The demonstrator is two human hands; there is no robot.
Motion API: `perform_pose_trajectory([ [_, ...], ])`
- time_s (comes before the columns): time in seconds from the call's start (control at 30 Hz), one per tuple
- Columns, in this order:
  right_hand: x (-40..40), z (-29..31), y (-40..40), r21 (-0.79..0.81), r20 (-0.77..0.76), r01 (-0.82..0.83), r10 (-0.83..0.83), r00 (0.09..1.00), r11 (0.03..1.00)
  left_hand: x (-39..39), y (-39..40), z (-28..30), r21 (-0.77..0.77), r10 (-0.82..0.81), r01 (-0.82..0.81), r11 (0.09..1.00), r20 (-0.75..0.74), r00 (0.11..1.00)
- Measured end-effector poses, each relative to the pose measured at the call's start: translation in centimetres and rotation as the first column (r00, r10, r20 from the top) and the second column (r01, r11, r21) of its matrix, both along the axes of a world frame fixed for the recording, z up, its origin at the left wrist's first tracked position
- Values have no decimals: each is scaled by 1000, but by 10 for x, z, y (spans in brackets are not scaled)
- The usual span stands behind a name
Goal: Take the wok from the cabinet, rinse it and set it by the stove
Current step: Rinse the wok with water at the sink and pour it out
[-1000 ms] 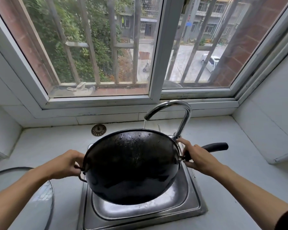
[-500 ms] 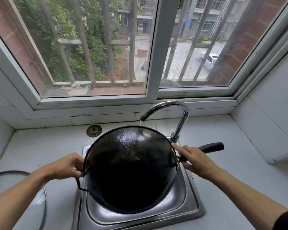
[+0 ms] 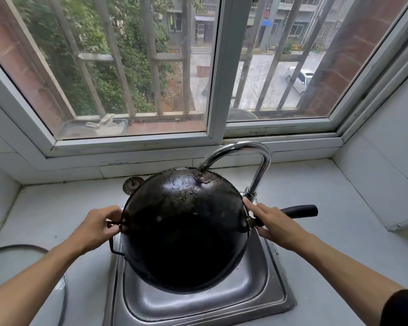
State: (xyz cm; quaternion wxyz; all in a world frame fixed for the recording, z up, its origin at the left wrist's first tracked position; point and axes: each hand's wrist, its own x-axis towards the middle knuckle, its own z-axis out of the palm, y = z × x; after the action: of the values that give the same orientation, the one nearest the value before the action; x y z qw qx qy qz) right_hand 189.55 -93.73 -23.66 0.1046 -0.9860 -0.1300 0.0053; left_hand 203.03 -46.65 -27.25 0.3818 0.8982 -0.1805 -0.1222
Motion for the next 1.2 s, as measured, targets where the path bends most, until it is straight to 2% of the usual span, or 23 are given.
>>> perform_pose_trajectory([
  [0.1, -2, -6, -6, -11, -29, 2, -2, 1000, 1000, -7, -5, 2, -38, 45, -42, 998, 99, 994],
  [0.17, -2, -10, -10, -5, -46, -1, 0, 999, 1000, -11, -7, 3, -43, 14, -5, 999, 195, 981],
  [0.3, -1, -14, -16, 31, -66, 5, -3, 998, 1000, -14, -10, 7, 26, -69, 64, 998, 331, 941],
  [0.53, -6, -14, -22, 44, -103, 25, -21, 994, 999, -11, -13, 4, 157, -147, 83, 984, 459, 876],
  [0.67, -9, -19, -26, 35, -127, 26, -21, 992, 999, -9, -14, 2, 233, -228, 131, 964, 462, 857],
  [0.83, -6, -24, -31, 19, -156, 16, -13, 988, 1000, -5, -17, 6, 224, -211, 117, 967, 455, 865],
  [1.2, -25, -35, -35, 137, -110, 84, -69, 992, 987, 4, -35, 10, 286, -277, 145, 947, 504, 818],
])
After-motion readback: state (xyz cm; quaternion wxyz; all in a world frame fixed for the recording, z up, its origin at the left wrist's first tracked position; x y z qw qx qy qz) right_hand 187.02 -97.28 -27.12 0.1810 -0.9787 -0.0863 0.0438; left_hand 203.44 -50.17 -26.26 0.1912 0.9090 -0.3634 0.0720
